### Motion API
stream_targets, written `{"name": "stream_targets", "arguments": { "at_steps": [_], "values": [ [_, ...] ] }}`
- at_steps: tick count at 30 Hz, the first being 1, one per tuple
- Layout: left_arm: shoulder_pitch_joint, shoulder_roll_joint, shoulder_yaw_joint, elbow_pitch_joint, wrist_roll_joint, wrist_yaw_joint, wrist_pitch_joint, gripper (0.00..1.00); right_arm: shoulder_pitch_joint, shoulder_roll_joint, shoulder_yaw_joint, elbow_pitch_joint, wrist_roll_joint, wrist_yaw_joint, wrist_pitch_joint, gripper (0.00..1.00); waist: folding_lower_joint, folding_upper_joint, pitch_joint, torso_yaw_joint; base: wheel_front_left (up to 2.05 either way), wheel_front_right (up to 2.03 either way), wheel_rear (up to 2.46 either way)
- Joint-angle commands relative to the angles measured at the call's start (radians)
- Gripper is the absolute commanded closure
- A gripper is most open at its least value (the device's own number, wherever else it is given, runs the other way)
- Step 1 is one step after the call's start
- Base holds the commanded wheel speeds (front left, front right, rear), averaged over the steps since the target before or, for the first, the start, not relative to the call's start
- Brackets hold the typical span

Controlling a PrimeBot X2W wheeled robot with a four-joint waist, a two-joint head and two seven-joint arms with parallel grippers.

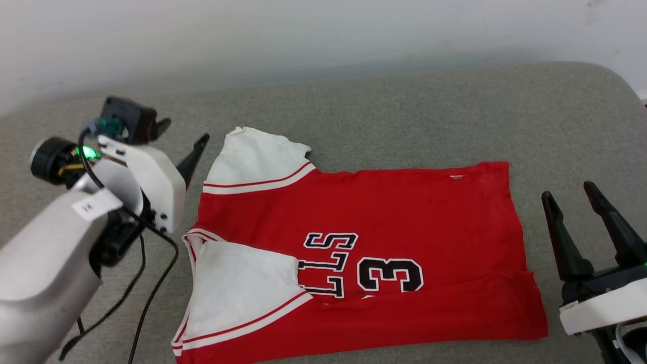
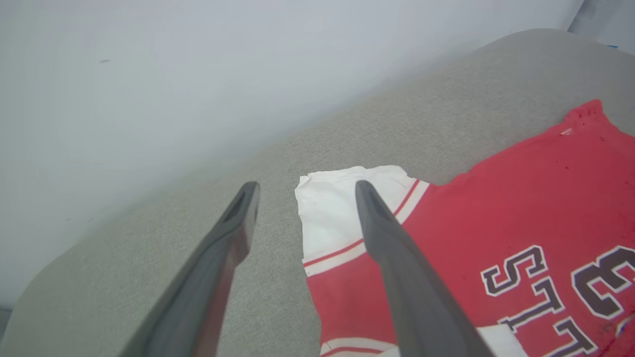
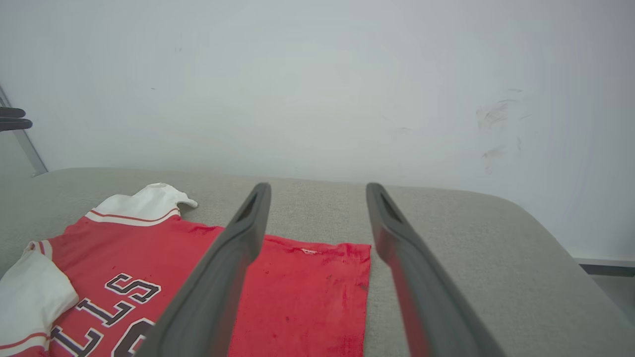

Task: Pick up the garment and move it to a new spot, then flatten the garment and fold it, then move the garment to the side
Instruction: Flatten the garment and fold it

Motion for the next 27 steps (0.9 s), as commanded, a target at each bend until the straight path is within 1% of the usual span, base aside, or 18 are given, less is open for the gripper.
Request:
{"name": "stream_targets", "arguments": {
  "at_steps": [1,5,8,12,17,22,27],
  "values": [
    [-0.059,-0.005,0.012,0.024,0.006,-0.015,0.013,0.0,0.023,0.03,-0.008,-0.047,-0.027,-0.001,0.002,0.0,0.0,0.0,0.052,-0.033,0.0,0.0,0.0],
    [-0.182,-0.004,0.024,0.094,0.006,-0.053,0.061,0.0,0.037,0.081,-0.014,-0.128,-0.061,-0.001,0.007,0.0,0.0,0.0,0.122,-0.065,0.0,0.0,0.0],
    [-0.271,-0.005,0.009,0.15,0.02,-0.085,0.123,0.0,0.03,0.099,-0.014,-0.163,-0.079,-0.001,0.014,0.0,0.0,0.0,0.17,-0.084,0.0,0.0,0.0],
    [-0.378,-0.037,0.001,0.229,-0.015,-0.113,0.262,0.0,0.015,0.106,-0.008,-0.19,-0.099,-0.001,0.022,0.0,0.0,0.0,0.224,-0.098,0.0,0.0,0.0],
    [-0.498,-0.068,-0.02,0.328,-0.059,-0.141,0.452,0.0,-0.019,0.099,0.007,-0.215,-0.106,-0.001,0.023,0.0,0.0,0.0,0.288,-0.118,0.0,0.0,0.0],
    [-0.575,-0.09,-0.04,0.406,-0.082,-0.155,0.581,0.0,-0.05,0.09,0.014,-0.222,-0.106,-0.001,0.019,0.0,0.0,0.0,0.346,-0.132,0.0,0.0,0.0],
    [-0.615,-0.102,-0.067,0.466,-0.065,-0.159,0.633,0.0,-0.073,0.087,0.022,-0.213,-0.101,-0.001,0.008,0.0,0.0,0.0,0.398,-0.145,0.0,0.0,0.0]
  ]
}}
